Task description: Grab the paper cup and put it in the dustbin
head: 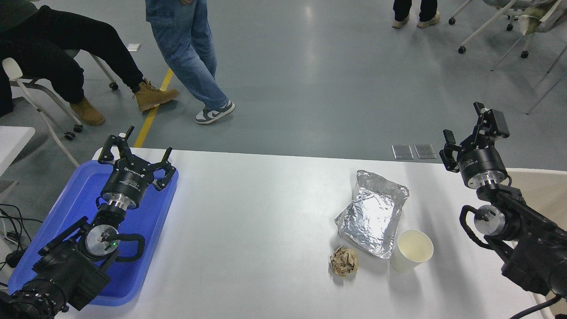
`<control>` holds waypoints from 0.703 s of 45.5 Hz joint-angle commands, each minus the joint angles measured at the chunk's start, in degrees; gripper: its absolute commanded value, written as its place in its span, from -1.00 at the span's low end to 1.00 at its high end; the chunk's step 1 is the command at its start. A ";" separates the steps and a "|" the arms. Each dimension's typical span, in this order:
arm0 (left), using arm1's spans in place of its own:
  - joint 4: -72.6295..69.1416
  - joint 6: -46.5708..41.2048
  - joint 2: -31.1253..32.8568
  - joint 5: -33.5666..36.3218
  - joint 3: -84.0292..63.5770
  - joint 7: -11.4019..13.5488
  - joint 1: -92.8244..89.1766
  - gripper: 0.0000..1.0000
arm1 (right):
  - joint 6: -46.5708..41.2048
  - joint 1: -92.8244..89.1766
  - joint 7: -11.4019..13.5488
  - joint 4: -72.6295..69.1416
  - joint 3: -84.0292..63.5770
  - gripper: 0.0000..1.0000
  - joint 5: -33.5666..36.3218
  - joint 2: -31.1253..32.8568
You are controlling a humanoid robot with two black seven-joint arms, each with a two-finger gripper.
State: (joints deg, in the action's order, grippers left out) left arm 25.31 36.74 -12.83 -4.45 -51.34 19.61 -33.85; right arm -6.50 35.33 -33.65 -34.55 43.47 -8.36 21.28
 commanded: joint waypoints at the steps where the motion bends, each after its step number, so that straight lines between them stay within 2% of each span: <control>1: 0.00 0.00 0.00 -0.03 -0.08 0.07 0.01 1.00 | -0.09 -0.26 -0.01 0.00 0.12 1.00 0.01 0.25; 32: 0.00 0.00 0.00 -0.03 0.01 0.07 0.01 1.00 | 0.17 0.27 -0.01 0.18 -0.32 1.00 -0.08 0.34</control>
State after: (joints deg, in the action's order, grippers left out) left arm 25.31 36.74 -12.83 -4.48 -51.41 19.69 -33.88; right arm -6.26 35.22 -33.66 -34.43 43.46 -8.35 21.60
